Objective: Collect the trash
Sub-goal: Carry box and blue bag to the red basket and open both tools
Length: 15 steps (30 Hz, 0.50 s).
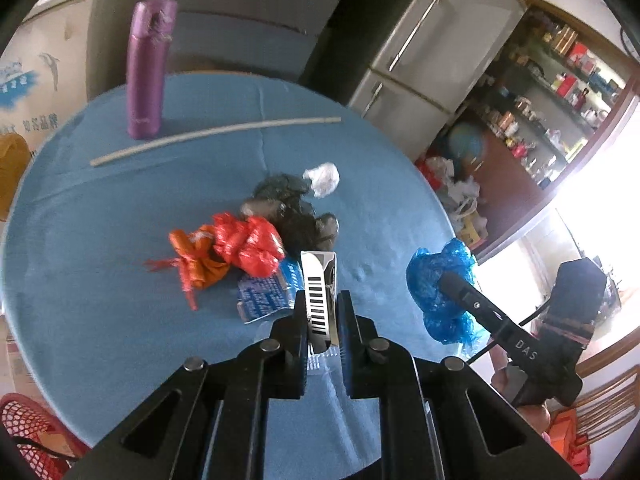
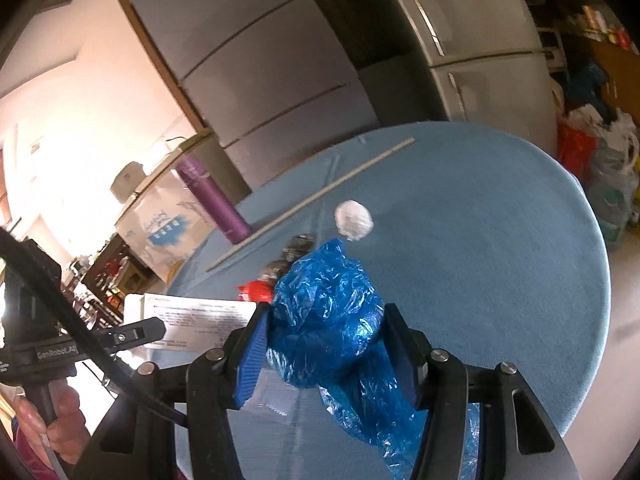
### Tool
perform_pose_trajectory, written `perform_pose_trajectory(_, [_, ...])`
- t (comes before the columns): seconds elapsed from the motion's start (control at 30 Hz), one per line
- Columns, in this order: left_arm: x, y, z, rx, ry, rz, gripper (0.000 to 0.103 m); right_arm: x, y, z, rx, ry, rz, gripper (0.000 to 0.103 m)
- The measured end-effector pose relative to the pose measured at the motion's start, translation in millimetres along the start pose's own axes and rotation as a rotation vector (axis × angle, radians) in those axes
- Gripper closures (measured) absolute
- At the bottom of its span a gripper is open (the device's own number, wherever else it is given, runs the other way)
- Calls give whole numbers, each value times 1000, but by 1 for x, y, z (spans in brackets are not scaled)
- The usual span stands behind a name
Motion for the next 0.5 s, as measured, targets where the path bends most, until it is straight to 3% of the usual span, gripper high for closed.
perform_pose_trajectory(0.1, [27, 1, -8, 5, -18, 42, 89, 3, -1, -18, 21, -39, 2, 45])
perform_pose_trajectory(0.27, [77, 14, -35, 15, -110, 115, 89, 1, 4, -53, 71, -109, -20, 45])
perform_pose_trajectory(0.5, [129, 49, -90, 71, -317, 151, 89, -23, 34, -118, 144, -254, -139, 45])
Point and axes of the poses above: each gripper's, at about its wrist camera, not at the fingertips, and x roughly against the way its jaws point, z to its right, y to its underside, the point moved 4 cm from there along -x, roughly the way its jaws point, and after that the axes turned 2 degrees about y, right-handed, at the moved point
